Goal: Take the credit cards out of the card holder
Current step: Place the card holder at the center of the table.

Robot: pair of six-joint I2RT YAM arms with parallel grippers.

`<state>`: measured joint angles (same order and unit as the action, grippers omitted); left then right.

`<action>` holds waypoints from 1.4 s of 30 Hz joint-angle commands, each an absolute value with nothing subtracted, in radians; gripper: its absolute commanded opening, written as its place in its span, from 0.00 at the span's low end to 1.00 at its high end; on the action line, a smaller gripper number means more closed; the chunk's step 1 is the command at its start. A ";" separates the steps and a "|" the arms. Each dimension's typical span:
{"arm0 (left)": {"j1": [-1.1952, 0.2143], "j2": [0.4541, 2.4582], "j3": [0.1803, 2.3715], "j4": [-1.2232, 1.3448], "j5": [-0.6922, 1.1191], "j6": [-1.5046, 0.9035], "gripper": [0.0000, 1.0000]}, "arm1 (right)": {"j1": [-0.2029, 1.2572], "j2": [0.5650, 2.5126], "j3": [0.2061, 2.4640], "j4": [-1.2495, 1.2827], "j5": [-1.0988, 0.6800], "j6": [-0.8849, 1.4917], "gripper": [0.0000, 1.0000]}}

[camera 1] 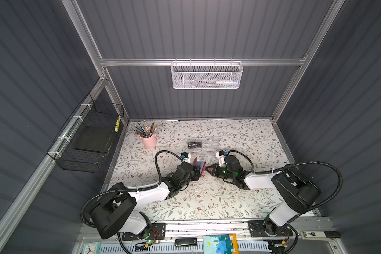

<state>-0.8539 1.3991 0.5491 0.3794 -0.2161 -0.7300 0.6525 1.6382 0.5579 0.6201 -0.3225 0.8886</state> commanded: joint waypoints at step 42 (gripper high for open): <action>-0.850 1.267 0.593 0.170 -0.196 -0.687 1.00 | 0.626 1.397 0.682 0.012 -0.054 0.580 0.75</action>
<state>-0.8539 1.3025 0.5720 0.2005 -0.2066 -0.6998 0.6243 1.4212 0.6506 0.0196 -0.0341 0.5781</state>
